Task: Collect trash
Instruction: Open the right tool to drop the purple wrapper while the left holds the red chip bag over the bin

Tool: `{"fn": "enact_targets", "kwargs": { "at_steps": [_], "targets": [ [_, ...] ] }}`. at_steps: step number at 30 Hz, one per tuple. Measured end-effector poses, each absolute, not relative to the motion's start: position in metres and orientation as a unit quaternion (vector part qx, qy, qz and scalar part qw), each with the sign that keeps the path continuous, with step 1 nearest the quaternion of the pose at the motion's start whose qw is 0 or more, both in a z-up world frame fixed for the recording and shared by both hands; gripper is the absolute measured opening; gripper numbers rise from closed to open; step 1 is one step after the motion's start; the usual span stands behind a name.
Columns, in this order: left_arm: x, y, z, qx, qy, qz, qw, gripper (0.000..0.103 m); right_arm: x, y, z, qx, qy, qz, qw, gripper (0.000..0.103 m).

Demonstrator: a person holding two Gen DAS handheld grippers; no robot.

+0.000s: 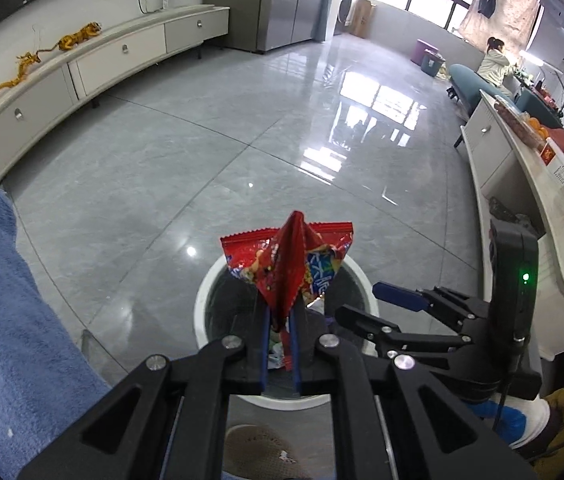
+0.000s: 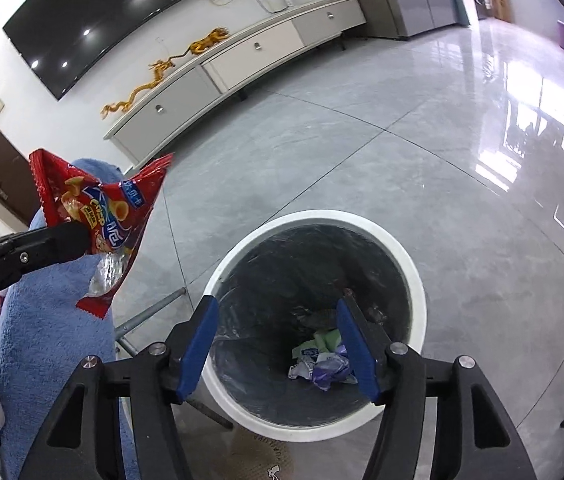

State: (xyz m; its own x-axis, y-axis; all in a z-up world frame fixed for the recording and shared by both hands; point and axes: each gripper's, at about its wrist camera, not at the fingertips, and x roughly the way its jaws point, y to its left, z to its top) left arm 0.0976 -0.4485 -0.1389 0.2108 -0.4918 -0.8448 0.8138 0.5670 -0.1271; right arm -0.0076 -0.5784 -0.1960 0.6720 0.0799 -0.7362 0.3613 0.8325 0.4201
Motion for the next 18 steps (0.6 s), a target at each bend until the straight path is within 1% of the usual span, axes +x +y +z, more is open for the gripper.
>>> {"fn": "enact_targets", "kwargs": {
  "at_steps": [18],
  "targets": [
    [0.098, -0.459, -0.144, 0.162, 0.474, -0.457, 0.735, 0.01, -0.023, -0.584, -0.184, 0.285, 0.385, -0.104, 0.872, 0.059]
  ]
}}
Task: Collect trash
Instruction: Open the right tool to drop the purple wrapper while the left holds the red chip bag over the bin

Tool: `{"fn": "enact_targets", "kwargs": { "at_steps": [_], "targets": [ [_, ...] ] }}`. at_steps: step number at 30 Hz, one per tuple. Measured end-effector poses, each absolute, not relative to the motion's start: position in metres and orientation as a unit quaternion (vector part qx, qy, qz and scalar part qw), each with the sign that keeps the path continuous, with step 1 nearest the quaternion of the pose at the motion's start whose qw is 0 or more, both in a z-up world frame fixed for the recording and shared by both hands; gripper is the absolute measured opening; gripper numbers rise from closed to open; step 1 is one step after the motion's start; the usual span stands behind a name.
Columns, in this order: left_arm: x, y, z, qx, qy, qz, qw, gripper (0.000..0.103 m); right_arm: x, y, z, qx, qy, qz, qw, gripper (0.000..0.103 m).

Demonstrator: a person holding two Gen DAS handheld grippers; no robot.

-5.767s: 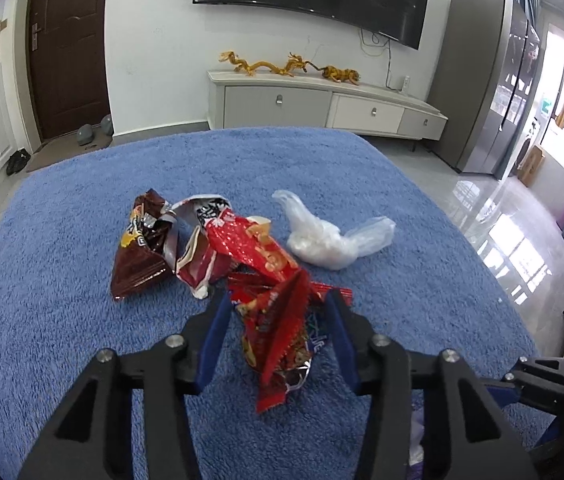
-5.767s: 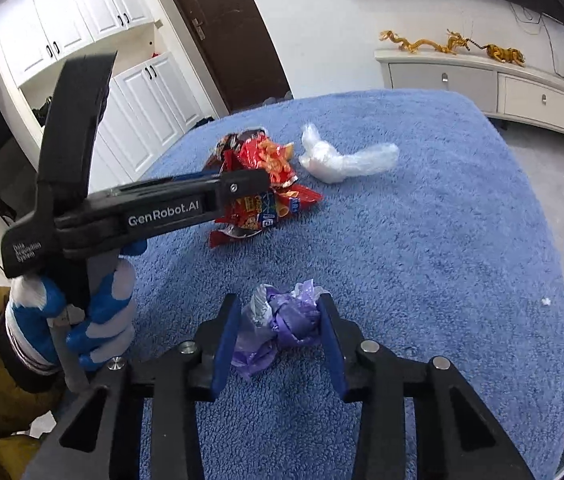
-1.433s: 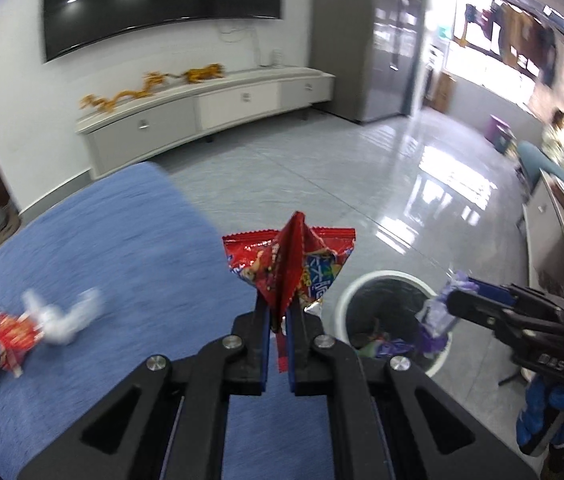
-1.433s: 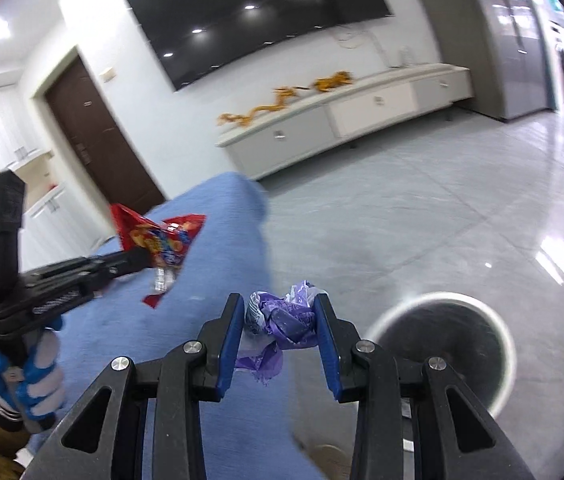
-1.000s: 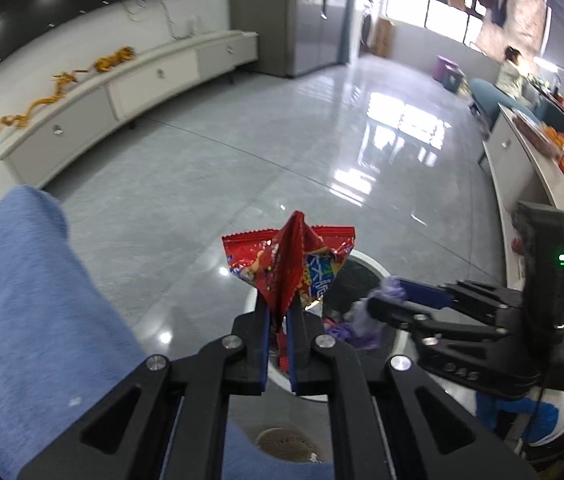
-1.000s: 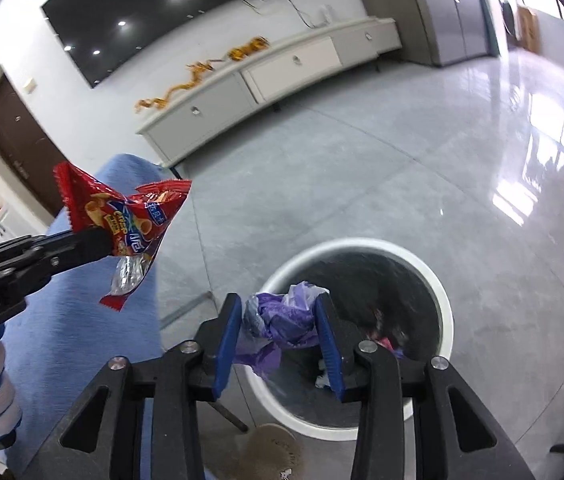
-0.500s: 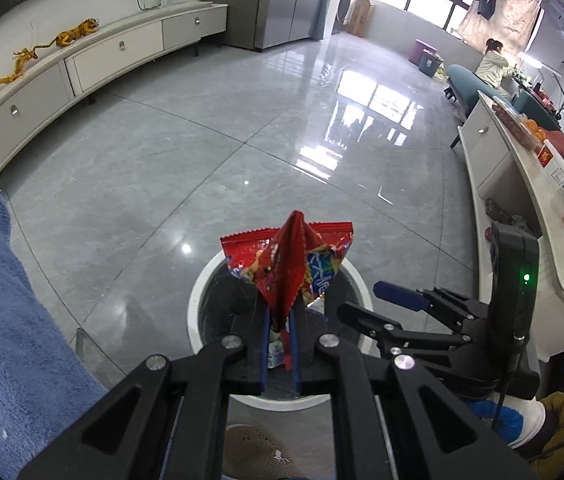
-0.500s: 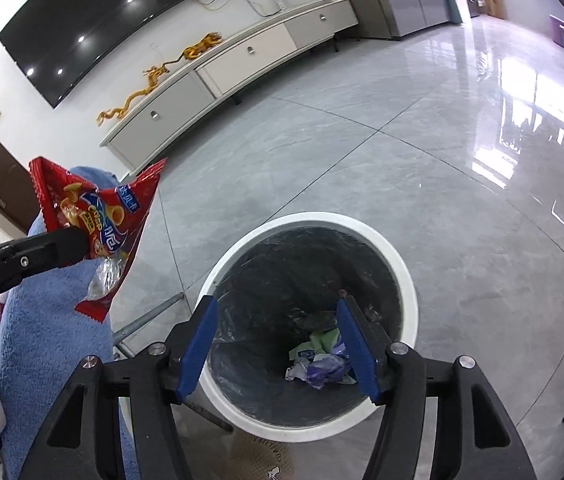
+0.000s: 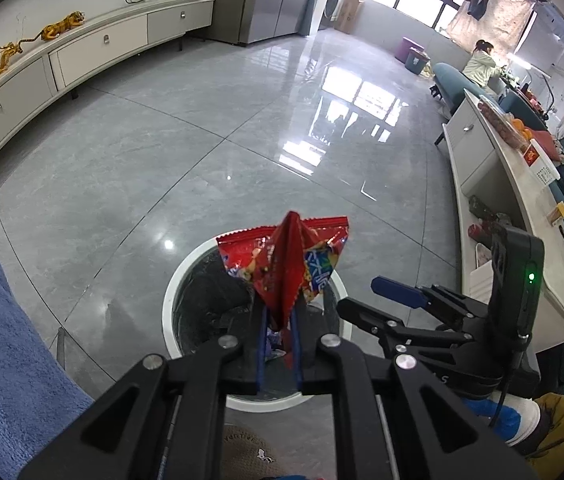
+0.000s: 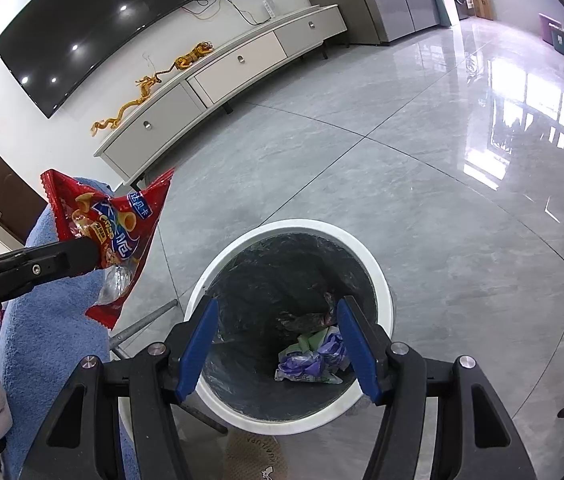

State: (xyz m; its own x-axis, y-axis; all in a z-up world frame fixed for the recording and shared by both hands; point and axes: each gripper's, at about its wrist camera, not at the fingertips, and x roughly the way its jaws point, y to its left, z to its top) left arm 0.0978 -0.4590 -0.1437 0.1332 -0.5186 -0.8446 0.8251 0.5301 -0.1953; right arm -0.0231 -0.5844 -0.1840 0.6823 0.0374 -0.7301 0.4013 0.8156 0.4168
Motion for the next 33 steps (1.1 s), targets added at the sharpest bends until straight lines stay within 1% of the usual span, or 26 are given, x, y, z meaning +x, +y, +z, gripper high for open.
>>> {"fn": "enact_targets", "kwargs": {
  "at_steps": [12, 33],
  "targets": [
    [0.103, -0.456, -0.146, 0.158, 0.479, -0.457, 0.732, 0.011, -0.024, -0.589, -0.172, 0.278, 0.373, -0.107, 0.879, 0.06],
    [0.103, -0.456, -0.145, 0.163, 0.475, -0.457, 0.735, 0.012, -0.023, -0.586, -0.169, 0.272, 0.378, -0.107, 0.879, 0.06]
  ]
}}
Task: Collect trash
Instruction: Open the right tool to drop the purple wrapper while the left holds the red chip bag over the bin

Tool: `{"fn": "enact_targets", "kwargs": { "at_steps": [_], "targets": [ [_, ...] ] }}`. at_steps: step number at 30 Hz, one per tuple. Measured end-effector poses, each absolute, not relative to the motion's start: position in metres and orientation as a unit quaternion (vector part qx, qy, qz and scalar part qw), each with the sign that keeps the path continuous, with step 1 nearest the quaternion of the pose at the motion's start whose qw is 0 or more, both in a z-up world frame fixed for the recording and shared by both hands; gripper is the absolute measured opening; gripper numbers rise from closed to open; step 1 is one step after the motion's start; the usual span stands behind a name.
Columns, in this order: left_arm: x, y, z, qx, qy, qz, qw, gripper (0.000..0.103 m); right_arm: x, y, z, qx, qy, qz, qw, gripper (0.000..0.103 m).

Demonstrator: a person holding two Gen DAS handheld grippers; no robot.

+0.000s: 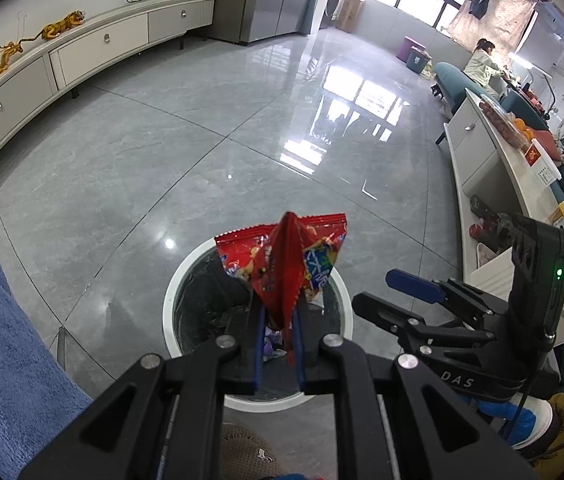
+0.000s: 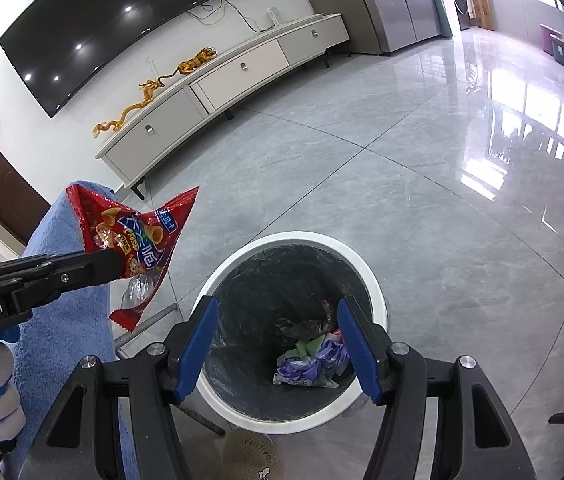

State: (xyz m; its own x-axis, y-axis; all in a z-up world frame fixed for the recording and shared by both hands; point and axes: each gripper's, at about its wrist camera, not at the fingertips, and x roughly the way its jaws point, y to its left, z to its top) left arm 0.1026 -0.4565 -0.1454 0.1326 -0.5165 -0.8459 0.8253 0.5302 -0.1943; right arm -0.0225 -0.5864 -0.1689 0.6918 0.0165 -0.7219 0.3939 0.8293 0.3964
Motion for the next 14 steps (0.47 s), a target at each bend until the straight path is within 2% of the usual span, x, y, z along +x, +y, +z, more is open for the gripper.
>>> {"fn": "enact_targets", "kwargs": {
  "at_steps": [14],
  "targets": [
    [0.1031, -0.4582, -0.1461, 0.162, 0.48, -0.457, 0.731, 0.012, -0.0237, -0.5856, -0.1684, 0.271, 0.377, -0.107, 0.879, 0.06]
  ]
}}
